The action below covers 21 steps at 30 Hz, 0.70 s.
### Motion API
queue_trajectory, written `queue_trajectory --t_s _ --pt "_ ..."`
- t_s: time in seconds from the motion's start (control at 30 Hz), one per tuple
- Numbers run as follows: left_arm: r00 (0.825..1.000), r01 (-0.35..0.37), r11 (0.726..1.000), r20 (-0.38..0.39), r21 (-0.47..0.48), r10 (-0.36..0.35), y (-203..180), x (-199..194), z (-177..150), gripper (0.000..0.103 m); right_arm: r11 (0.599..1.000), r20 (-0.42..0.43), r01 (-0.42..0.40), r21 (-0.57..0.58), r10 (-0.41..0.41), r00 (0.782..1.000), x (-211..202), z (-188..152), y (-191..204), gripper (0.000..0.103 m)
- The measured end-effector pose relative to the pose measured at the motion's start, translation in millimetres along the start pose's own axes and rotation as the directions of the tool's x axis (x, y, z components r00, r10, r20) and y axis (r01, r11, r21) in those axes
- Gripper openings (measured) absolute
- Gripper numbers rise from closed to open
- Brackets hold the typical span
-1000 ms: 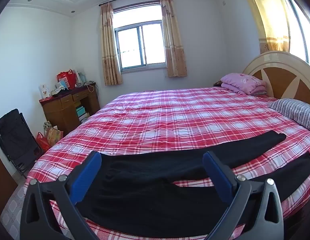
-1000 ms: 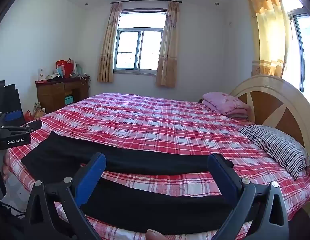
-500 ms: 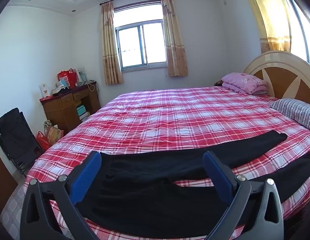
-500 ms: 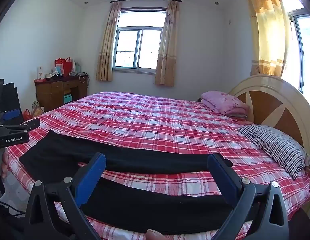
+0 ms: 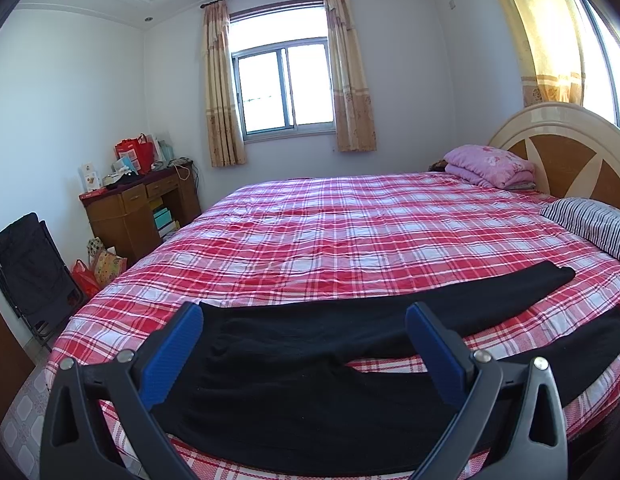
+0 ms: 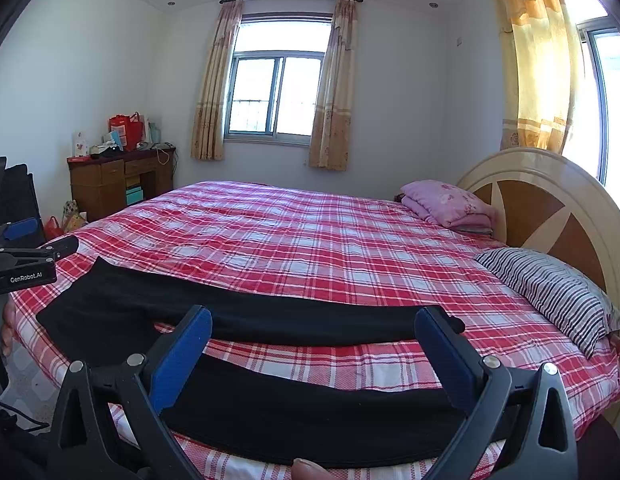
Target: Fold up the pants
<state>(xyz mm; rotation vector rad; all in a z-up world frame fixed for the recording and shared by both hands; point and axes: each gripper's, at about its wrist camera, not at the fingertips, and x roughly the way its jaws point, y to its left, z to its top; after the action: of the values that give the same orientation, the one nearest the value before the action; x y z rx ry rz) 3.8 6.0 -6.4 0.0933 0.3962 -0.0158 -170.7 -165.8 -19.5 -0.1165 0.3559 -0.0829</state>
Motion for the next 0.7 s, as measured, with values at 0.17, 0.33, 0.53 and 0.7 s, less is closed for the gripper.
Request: queue_trajectory --t_s 0.17,0.33,0.53,0.7 --pt "1.000 -0.001 1.000 -0.004 -0.001 0.001 -0.6 0.7 -0.3 0.103 1.000 -0.002 0.002 -0.003 -0.002 1.000 0.6 0.8 0.8 0.102" --pt "1.000 -0.002 1.000 -0.004 -0.003 0.002 -0.5 0.5 -0.8 0.103 1.000 -0.003 0.004 -0.002 -0.004 1.000 0.6 1.2 0.7 0.102" --pt "1.000 -0.004 1.000 -0.003 -0.005 0.004 0.1 0.5 -1.5 0.103 1.000 -0.003 0.006 -0.001 -0.006 1.000 0.4 1.6 0.8 0.102" --pt "1.000 -0.006 1.000 -0.002 -0.004 0.006 -0.2 0.7 -1.6 0.103 1.000 -0.004 0.011 0.003 -0.011 1.000 -0.1 2.7 0.9 0.102"
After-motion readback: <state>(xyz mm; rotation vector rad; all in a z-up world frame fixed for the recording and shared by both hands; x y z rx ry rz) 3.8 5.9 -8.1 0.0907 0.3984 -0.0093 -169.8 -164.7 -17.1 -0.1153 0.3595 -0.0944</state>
